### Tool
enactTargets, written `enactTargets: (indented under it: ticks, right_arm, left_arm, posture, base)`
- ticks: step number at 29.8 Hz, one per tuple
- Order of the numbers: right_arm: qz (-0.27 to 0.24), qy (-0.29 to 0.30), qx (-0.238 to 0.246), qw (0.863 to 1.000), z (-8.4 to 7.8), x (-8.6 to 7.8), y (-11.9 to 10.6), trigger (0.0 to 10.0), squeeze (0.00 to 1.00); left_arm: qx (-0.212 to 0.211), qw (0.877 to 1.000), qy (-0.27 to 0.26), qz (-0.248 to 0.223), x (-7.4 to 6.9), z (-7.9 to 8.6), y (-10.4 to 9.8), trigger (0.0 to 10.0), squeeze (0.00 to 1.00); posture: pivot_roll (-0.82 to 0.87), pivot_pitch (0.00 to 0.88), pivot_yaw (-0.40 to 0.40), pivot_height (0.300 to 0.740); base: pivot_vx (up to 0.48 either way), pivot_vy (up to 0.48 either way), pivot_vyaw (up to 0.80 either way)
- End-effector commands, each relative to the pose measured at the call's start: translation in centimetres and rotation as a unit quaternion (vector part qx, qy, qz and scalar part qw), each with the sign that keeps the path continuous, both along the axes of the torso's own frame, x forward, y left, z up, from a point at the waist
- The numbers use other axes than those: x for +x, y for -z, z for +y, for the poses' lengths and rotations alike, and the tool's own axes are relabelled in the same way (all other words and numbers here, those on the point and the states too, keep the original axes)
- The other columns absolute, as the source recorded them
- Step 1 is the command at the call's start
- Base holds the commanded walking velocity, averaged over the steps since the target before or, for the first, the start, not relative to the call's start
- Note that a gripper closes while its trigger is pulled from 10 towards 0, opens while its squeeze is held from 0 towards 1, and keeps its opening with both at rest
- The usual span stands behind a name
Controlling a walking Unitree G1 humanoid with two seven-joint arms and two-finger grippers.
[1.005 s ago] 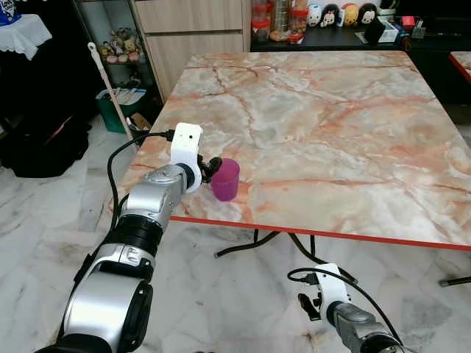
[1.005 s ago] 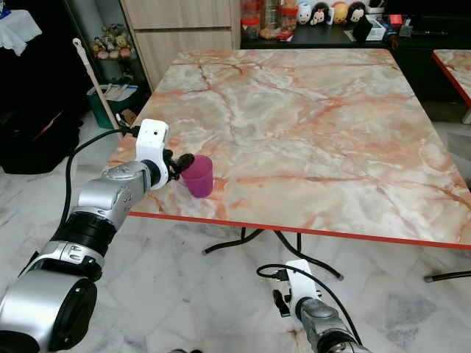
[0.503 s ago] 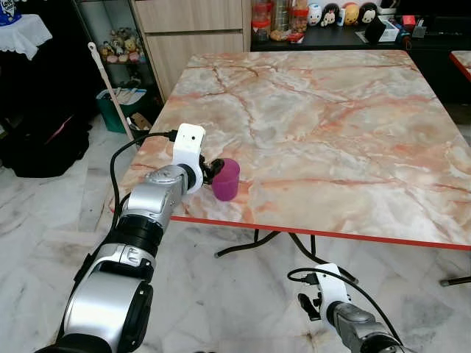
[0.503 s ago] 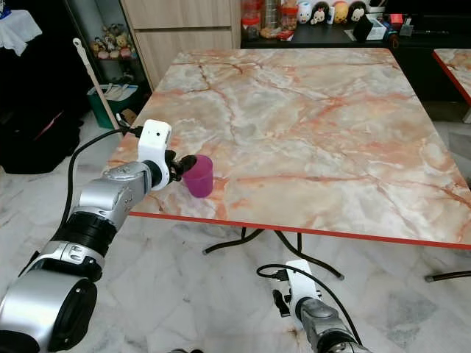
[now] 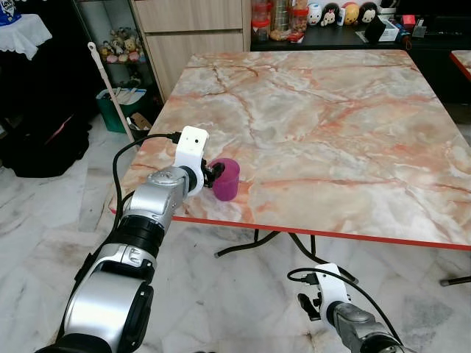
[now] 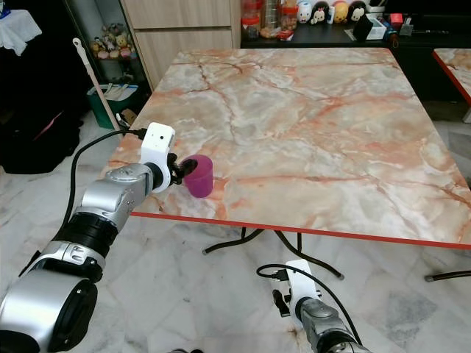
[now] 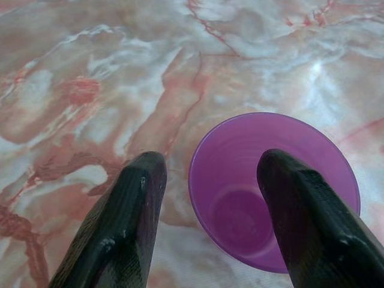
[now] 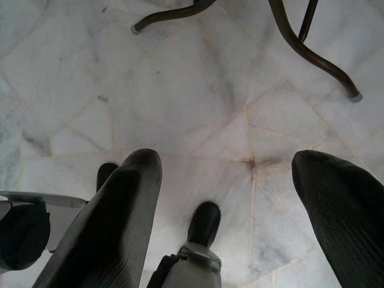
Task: Setting the table
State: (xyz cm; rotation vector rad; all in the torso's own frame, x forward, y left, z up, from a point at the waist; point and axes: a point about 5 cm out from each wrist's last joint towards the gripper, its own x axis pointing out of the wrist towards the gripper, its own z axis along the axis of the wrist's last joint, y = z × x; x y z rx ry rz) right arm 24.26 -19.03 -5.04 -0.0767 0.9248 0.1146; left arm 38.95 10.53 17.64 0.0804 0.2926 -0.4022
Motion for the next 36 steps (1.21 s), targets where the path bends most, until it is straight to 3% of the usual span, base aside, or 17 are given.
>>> enactTargets:
  ticks: [1, 17, 18, 36]
  right_arm:
    - [0.002, -0.002, 0.003, 1.0, 0.37, 0.01, 0.05, 10.0, 0.0]
    - [0.002, -0.003, 0.002, 1.0, 0.34, 0.02, 0.04, 10.0, 0.0]
    - [0.002, -0.003, 0.002, 1.0, 0.34, 0.02, 0.03, 10.0, 0.0]
    - [0.003, -0.004, 0.001, 1.0, 0.35, -0.01, 0.06, 10.0, 0.0]
  left_arm:
    - [0.014, 1.0, -0.004, 0.008, 0.16, 0.4, -0.08, 10.0, 0.0]
    - [0.017, 1.0, -0.014, 0.014, 0.18, 0.59, 0.15, 10.0, 0.0]
    - [0.017, 1.0, -0.015, 0.013, 0.19, 0.59, 0.13, 0.0, 0.0]
    - [0.018, 1.0, -0.018, 0.014, 0.22, 0.7, 0.19, 0.0, 0.0]
  posture:
    - [0.01, 0.062, 0.09, 0.74]
    - [0.01, 0.063, 0.089, 0.74]
    - [0.01, 0.063, 0.089, 0.74]
    - [0.01, 0.063, 0.09, 0.74]
  base:
    - [0.0, 0.0, 0.0]
    - [0.0, 0.0, 0.0]
    - [0.0, 0.0, 0.0]
    - [0.0, 0.0, 0.0]
